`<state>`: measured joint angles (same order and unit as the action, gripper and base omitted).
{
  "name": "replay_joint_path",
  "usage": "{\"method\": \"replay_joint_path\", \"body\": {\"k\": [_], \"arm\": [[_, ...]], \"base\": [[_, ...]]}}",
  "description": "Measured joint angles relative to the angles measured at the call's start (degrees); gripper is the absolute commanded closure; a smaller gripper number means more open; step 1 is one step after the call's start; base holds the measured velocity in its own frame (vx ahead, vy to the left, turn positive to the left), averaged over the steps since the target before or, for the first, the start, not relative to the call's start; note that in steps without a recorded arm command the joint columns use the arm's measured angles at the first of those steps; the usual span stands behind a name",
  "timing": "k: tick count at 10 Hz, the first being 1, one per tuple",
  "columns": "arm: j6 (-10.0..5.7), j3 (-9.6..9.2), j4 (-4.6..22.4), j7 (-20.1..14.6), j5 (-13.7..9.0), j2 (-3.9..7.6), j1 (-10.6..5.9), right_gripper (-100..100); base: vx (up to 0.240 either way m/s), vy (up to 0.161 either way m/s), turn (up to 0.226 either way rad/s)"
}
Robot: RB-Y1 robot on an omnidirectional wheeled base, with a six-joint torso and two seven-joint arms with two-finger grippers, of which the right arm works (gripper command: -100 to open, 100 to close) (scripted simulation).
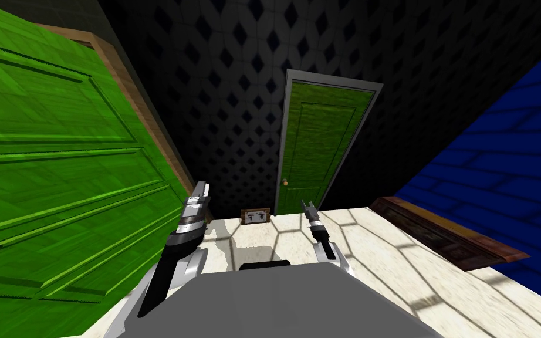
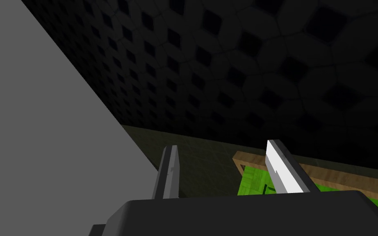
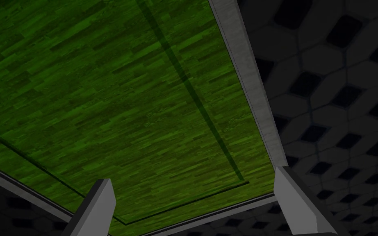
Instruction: Pull the door open
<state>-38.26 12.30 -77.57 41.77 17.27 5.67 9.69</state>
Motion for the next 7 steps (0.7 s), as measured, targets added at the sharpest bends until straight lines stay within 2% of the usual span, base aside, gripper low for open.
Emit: {"method": "replay_joint_path", "body": {"k": [4,7], "arm": [[-1.74,0.9,5.53,3.99,1.58,0.41,-1.64,-100],[-2.53,1.26,8.31,6.08,2.42,0.39,-2.53,-100]], "base": [[0.093,0.002,-0.001],[0.059,0.004,-0.001]]}}
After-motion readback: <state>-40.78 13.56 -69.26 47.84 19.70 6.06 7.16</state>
